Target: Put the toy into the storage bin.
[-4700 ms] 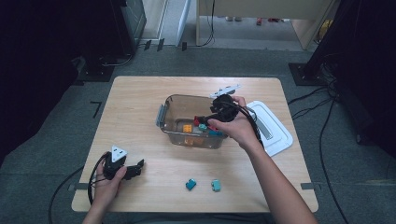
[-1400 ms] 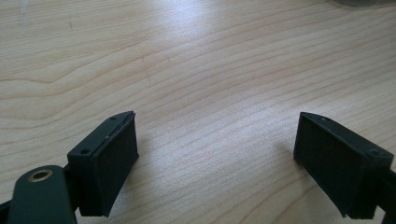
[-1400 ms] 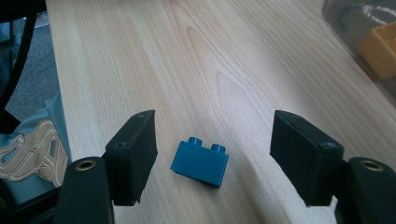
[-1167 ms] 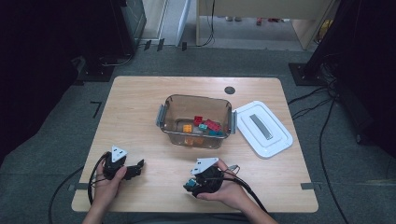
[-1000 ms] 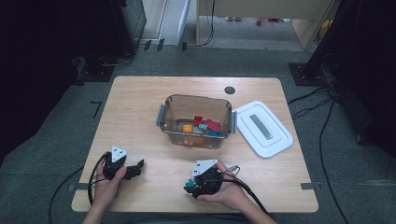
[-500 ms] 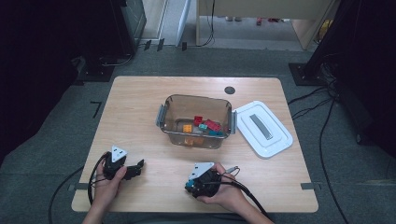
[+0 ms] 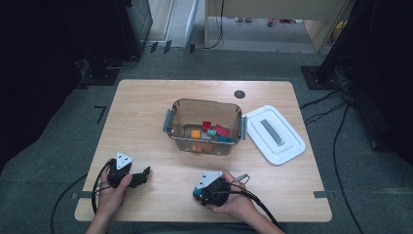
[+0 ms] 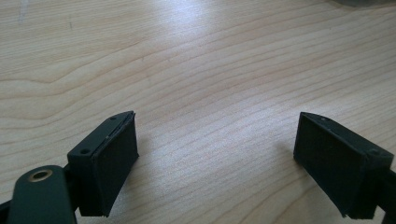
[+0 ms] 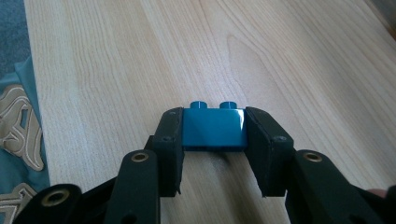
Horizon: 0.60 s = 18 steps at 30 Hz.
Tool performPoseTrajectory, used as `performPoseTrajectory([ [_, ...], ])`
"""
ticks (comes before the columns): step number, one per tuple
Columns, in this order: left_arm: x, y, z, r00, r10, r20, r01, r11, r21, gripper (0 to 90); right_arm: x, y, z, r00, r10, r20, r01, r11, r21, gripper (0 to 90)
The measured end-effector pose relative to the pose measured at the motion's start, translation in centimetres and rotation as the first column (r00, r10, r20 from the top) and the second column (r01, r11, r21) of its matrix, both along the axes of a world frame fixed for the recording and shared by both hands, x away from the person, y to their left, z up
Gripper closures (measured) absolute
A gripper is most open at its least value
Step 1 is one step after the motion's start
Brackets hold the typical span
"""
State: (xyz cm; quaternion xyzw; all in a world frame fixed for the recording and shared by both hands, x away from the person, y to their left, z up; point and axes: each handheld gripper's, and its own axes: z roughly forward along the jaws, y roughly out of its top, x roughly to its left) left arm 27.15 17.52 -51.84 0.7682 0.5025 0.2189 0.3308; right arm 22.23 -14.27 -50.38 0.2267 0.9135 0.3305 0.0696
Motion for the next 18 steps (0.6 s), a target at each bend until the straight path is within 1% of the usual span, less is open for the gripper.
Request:
performPoseTrajectory([
  [3,0.0,0.0,0.0,1.0,0.0,0.0,0.0,1.0,0.0,13.5,0.1,-0.2,0.5,0.9999,-0.007,-0.012,0.008,1.0,0.023,60.1],
  [6,0.0,0.0,0.0,1.0,0.0,0.0,0.0,1.0,0.0,13.5,0.2,-0.4,1.1,0.9999,-0.011,-0.012,0.012,0.999,0.045,60.0],
  [7,0.0,0.0,0.0,1.0,0.0,0.0,0.0,1.0,0.0,13.5,0.2,-0.4,1.1,0.9999,-0.011,-0.012,0.012,0.999,0.045,60.0],
  [8,0.0,0.0,0.0,1.0,0.0,0.0,0.0,1.0,0.0,13.5,0.3,-0.6,1.6,0.9998,-0.015,-0.01,0.016,0.998,0.058,60.0],
  [10,0.0,0.0,0.0,1.0,0.0,0.0,0.0,1.0,0.0,13.5,0.3,-0.6,1.8,0.9998,-0.018,-0.011,0.019,0.998,0.062,60.0],
  [11,0.0,0.0,0.0,1.0,0.0,0.0,0.0,1.0,0.0,13.5,0.4,-0.8,2.3,0.9996,-0.024,-0.012,0.025,0.997,0.073,60.0],
  [12,0.0,0.0,0.0,1.0,0.0,0.0,0.0,1.0,0.0,13.5,0.4,-0.8,2.3,0.9996,-0.024,-0.012,0.025,0.997,0.073,60.0],
  [15,0.0,0.0,0.0,1.0,0.0,0.0,0.0,1.0,0.001,13.5,0.6,-1.2,3.1,0.9995,-0.028,-0.015,0.029,0.996,0.09,60.0],
  [16,0.0,0.0,0.0,1.0,0.0,0.0,0.0,1.0,0.001,13.5,0.6,-1.2,3.1,0.9995,-0.028,-0.015,0.029,0.996,0.09,60.0],
  [17,0.0,0.0,0.0,1.0,0.0,0.0,0.0,1.0,0.001,13.5,0.8,-1.4,3.6,0.9994,-0.031,-0.015,0.032,0.994,0.101,60.0],
  [18,0.0,0.0,0.0,1.0,0.0,0.0,0.0,1.0,0.001,13.5,0.9,-1.5,3.8,0.9993,-0.033,-0.015,0.035,0.994,0.104,60.0],
])
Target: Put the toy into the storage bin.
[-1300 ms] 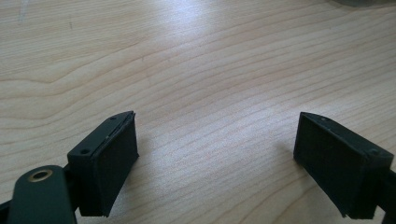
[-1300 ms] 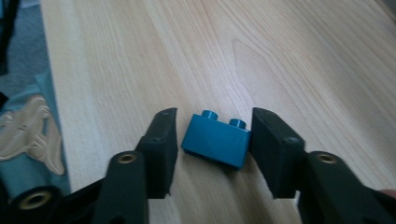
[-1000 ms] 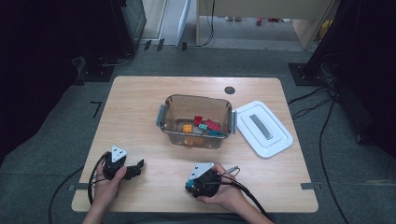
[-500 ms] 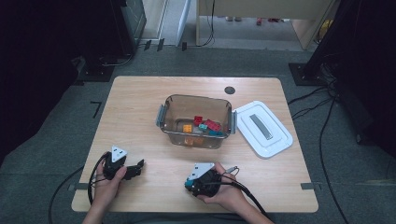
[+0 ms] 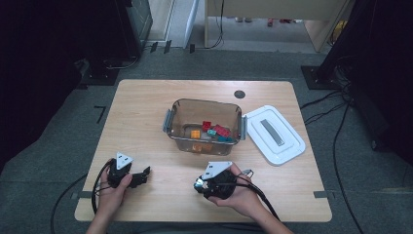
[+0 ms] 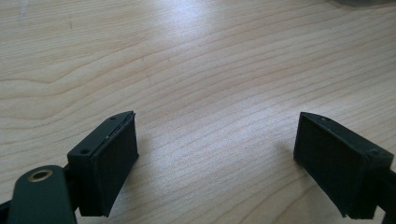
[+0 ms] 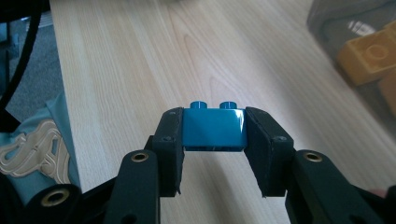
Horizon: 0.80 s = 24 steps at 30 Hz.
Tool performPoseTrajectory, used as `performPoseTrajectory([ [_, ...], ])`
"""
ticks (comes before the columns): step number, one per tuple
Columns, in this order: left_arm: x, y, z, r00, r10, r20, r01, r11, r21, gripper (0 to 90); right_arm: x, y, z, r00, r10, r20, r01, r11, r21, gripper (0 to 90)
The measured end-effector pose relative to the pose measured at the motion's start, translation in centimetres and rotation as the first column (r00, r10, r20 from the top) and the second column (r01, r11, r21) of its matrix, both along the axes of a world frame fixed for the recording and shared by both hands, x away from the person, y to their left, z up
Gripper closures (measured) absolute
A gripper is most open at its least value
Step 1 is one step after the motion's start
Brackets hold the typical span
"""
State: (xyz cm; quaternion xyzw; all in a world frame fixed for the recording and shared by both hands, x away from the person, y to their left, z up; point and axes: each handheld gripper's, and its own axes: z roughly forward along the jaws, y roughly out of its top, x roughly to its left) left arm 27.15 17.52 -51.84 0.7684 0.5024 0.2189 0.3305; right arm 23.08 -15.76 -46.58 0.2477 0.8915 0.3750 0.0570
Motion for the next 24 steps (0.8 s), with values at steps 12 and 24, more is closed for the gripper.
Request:
performPoseTrajectory([
  [12,0.0,0.0,0.0,1.0,0.0,0.0,0.0,1.0,0.0,13.5,0.9,-0.6,2.9,0.9999,-0.003,0.015,0.003,0.999,0.038,60.0],
  [24,0.0,0.0,0.0,1.0,0.0,-0.001,0.0,1.0,0.0,13.5,1.8,-1.2,5.9,0.9995,-0.001,0.03,-0.001,0.997,0.075,60.0],
])
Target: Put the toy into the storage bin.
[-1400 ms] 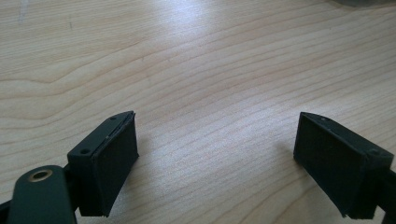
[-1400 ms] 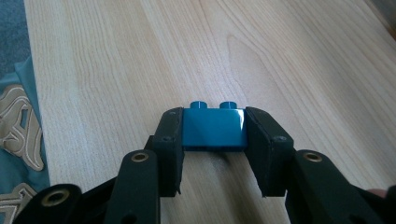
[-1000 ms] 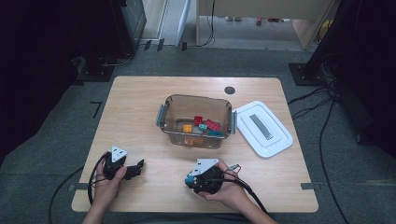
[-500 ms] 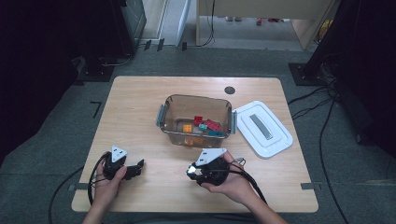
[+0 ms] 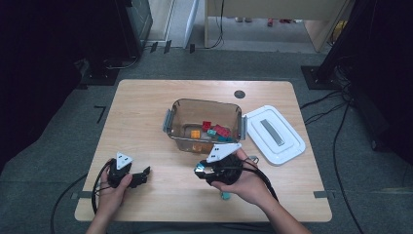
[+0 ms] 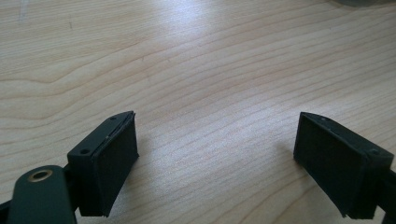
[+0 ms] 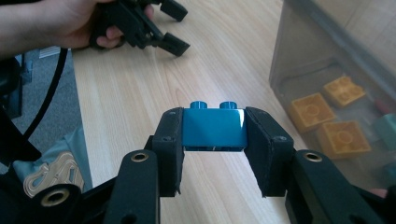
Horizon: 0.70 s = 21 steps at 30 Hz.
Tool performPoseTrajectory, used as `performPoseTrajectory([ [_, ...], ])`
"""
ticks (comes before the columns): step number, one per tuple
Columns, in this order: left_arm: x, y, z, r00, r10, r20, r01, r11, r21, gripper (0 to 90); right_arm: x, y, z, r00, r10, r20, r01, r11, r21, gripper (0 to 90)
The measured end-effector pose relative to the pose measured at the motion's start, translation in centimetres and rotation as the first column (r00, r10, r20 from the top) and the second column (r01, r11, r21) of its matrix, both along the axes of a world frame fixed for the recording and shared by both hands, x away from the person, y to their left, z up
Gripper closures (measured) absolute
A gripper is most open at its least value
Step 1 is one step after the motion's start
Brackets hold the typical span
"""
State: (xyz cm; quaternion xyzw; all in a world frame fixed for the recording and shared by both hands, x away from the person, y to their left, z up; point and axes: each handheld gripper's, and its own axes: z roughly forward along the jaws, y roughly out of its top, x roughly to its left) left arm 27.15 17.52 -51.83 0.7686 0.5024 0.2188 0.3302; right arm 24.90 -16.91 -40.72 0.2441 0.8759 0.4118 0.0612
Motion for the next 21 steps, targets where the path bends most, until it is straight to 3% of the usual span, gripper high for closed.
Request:
performPoseTrajectory([
  [21,0.0,0.0,0.0,1.0,0.001,0.0,-0.001,1.0,-0.001,13.5,2.1,-0.7,4.1,0.9994,-0.015,0.031,0.014,0.999,0.034,60.0],
])
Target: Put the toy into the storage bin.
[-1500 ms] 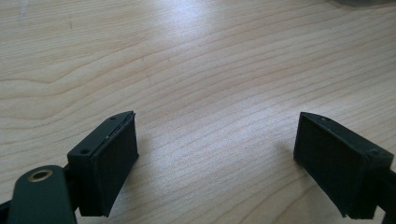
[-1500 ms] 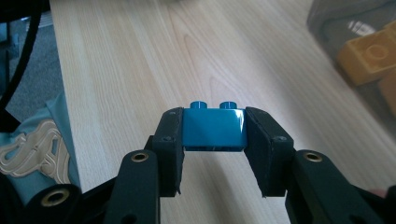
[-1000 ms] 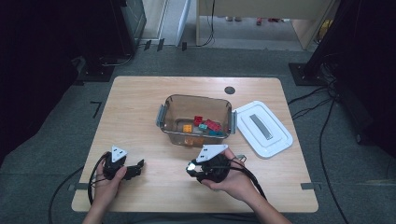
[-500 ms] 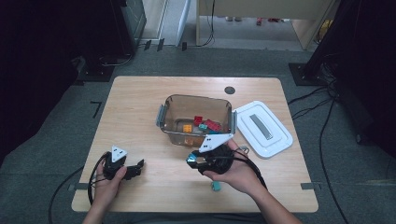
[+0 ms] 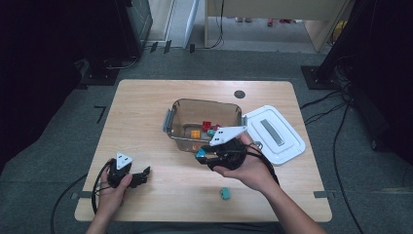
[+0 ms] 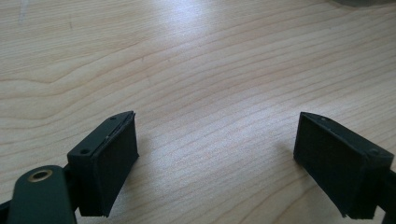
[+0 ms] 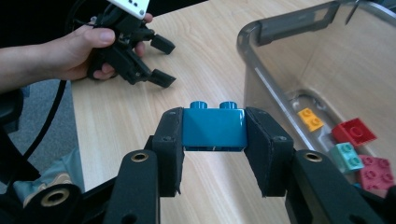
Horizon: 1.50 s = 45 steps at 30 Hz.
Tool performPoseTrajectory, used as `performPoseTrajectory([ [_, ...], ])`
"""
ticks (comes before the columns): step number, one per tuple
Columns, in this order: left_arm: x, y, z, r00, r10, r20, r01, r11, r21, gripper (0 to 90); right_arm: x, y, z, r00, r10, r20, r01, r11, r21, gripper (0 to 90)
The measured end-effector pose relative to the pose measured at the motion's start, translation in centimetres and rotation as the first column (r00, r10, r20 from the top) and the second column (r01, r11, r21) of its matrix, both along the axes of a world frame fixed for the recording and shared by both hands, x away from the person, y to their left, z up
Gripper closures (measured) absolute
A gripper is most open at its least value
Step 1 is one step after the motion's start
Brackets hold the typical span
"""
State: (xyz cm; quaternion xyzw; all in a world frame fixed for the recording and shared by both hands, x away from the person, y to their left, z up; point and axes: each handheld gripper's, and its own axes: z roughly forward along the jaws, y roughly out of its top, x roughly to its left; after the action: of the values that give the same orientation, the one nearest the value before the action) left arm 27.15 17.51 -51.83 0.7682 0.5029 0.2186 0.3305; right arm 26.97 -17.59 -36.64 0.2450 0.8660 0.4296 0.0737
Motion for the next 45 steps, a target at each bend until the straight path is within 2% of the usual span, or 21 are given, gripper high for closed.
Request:
performPoseTrajectory([
  [11,0.0,0.0,0.0,1.0,-0.001,0.001,0.001,1.0,0.001,13.5,1.6,-0.4,1.3,0.9998,-0.021,-0.005,0.021,0.999,0.026,60.0],
  [20,0.0,0.0,0.0,1.0,-0.001,0.001,0.001,1.0,0.002,13.5,3.9,-0.7,2.1,0.998,-0.062,-0.001,0.062,0.998,0.029,60.1],
  [36,0.0,0.0,0.0,1.0,-0.001,0.002,0.001,1.0,0.001,13.5,7.6,0.3,1.9,0.9944,-0.102,-0.03,0.103,0.994,0.025,60.0],
  [42,0.0,0.0,0.0,1.0,-0.001,0.002,0.001,1.0,0.001,13.5,9.2,0.5,1.4,0.989,-0.136,-0.057,0.137,0.99,0.016,60.0],
  [45,0.0,0.0,0.0,1.0,-0.001,0.002,0.001,1.0,0.001,13.5,10.4,0.4,0.8,0.9819,-0.168,-0.088,0.169,0.986,0.008,60.0],
])
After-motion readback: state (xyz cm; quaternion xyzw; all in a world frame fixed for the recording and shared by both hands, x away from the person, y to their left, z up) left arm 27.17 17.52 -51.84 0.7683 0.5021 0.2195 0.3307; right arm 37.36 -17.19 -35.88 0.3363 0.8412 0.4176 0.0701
